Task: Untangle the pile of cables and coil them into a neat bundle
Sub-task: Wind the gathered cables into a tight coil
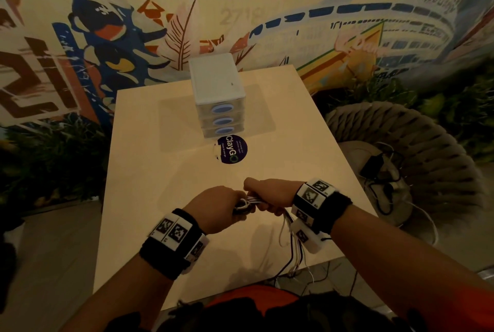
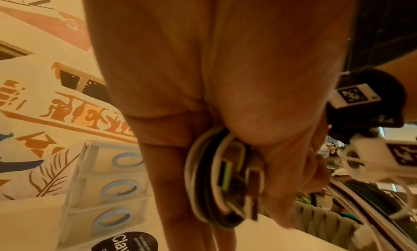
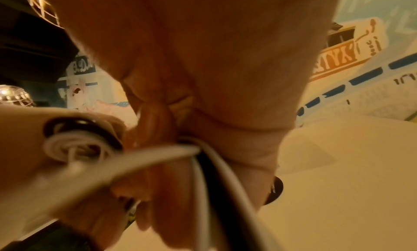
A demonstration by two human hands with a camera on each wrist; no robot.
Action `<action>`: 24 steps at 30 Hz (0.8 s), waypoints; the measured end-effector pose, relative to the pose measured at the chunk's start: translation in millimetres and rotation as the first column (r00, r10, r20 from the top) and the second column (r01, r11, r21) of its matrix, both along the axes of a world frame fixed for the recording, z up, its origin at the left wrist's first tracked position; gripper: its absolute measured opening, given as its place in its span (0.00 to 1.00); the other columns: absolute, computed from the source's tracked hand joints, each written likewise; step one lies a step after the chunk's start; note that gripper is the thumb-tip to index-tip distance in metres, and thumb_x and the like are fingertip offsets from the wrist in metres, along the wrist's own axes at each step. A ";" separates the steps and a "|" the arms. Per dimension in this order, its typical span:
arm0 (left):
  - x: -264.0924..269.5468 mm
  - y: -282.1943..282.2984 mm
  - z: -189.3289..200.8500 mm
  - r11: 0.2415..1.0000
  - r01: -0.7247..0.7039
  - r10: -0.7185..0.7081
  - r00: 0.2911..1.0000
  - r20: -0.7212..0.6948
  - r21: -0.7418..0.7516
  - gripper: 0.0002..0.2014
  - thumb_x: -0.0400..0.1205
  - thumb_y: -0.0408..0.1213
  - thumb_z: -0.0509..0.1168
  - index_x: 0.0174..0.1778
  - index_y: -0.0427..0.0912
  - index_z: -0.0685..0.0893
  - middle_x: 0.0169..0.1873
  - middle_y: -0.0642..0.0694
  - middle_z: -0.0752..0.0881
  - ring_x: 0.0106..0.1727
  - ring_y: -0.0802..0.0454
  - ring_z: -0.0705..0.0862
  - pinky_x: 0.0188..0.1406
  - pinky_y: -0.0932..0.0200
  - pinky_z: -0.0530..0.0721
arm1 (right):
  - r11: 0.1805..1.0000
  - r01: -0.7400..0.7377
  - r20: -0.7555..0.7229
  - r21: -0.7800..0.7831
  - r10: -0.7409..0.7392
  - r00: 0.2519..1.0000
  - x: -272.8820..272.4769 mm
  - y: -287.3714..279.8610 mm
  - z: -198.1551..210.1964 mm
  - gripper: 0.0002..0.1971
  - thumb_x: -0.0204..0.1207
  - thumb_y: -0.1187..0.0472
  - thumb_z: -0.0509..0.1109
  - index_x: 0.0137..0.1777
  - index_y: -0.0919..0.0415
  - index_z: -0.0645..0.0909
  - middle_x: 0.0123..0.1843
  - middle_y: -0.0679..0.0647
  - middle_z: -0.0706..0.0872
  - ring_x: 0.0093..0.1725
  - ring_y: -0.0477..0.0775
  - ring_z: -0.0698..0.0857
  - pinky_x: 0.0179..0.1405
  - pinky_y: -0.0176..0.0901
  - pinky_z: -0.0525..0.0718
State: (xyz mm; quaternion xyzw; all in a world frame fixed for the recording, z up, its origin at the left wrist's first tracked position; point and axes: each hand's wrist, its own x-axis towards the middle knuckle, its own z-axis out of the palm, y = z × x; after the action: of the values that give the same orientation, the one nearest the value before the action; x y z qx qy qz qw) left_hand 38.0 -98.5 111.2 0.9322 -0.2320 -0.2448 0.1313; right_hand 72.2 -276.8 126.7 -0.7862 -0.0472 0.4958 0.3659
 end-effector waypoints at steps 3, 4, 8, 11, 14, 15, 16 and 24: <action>-1.3 -1.1 -2.7 0.998 -0.023 0.023 1.000 0.009 0.062 0.12 0.88 0.48 0.64 0.62 0.51 0.88 0.52 0.47 0.90 0.52 0.48 0.87 0.49 0.56 0.80 | 0.990 -0.120 0.044 -0.072 0.124 0.991 -0.9 8.4 2.1 0.29 0.86 0.40 0.48 0.41 0.60 0.81 0.33 0.53 0.79 0.29 0.53 0.70 0.36 0.46 0.73; -1.6 -2.1 -2.7 0.997 -0.031 0.030 0.999 0.021 0.071 0.11 0.88 0.47 0.63 0.61 0.50 0.88 0.52 0.47 0.90 0.52 0.47 0.87 0.49 0.55 0.82 | 0.982 -0.164 0.051 -0.091 0.169 0.984 -0.3 10.2 3.4 0.27 0.86 0.39 0.50 0.43 0.59 0.83 0.35 0.52 0.83 0.30 0.53 0.73 0.38 0.47 0.76; -3.8 -9.8 -1.7 0.978 -0.036 0.035 0.999 0.007 0.205 0.11 0.83 0.44 0.65 0.52 0.44 0.89 0.43 0.46 0.90 0.44 0.47 0.87 0.37 0.56 0.79 | 0.934 -0.332 0.080 -0.133 0.344 0.936 4.0 12.3 6.9 0.15 0.81 0.44 0.68 0.51 0.55 0.87 0.43 0.48 0.91 0.37 0.49 0.88 0.41 0.43 0.86; -5.3 -15.4 -3.6 0.971 -0.011 0.011 1.000 0.003 0.240 0.12 0.79 0.48 0.69 0.49 0.45 0.90 0.39 0.47 0.90 0.40 0.47 0.88 0.36 0.56 0.82 | 0.897 -0.404 0.083 -0.181 0.423 0.902 3.8 15.5 7.7 0.12 0.76 0.46 0.77 0.48 0.55 0.89 0.41 0.47 0.93 0.37 0.46 0.91 0.40 0.42 0.88; -5.2 -20.0 -4.7 0.967 0.023 -0.031 0.999 0.029 0.253 0.11 0.79 0.50 0.71 0.50 0.47 0.92 0.40 0.47 0.91 0.43 0.46 0.89 0.41 0.55 0.86 | 0.824 -0.469 0.103 -0.317 0.521 0.847 1.5 24.8 4.3 0.09 0.74 0.50 0.79 0.40 0.53 0.88 0.37 0.46 0.91 0.37 0.47 0.91 0.40 0.42 0.89; -4.9 -21.0 -4.8 0.966 0.033 -0.045 0.998 0.042 0.258 0.11 0.80 0.49 0.71 0.50 0.48 0.92 0.41 0.46 0.91 0.44 0.46 0.89 0.41 0.55 0.85 | 0.812 -0.467 0.108 -0.350 0.530 0.841 0.7 27.7 3.0 0.08 0.75 0.51 0.78 0.38 0.53 0.87 0.37 0.47 0.91 0.37 0.48 0.91 0.42 0.43 0.89; -4.7 -21.8 -4.6 0.963 0.036 -0.052 0.997 0.051 0.266 0.11 0.81 0.49 0.70 0.50 0.47 0.92 0.42 0.46 0.91 0.44 0.45 0.89 0.41 0.55 0.84 | 0.812 -0.453 0.109 -0.367 0.521 0.846 0.4 29.7 1.7 0.09 0.76 0.53 0.77 0.36 0.54 0.86 0.37 0.48 0.90 0.37 0.49 0.91 0.45 0.45 0.90; 1.2 -19.0 -1.2 0.966 -0.082 0.030 0.978 0.208 0.247 0.08 0.79 0.45 0.69 0.47 0.44 0.86 0.41 0.47 0.84 0.45 0.46 0.85 0.38 0.55 0.79 | 0.828 -0.378 0.186 -0.414 0.484 0.855 -2.7 31.5 -0.1 0.14 0.85 0.54 0.64 0.46 0.64 0.83 0.40 0.55 0.80 0.39 0.55 0.79 0.43 0.43 0.77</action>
State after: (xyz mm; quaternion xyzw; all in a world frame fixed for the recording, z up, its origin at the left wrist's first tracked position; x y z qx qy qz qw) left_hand 39.2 -117.5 109.9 0.9676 -0.1844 -0.1726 -0.0066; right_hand 69.5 -245.3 126.6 -0.8708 -0.1846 0.4483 0.0810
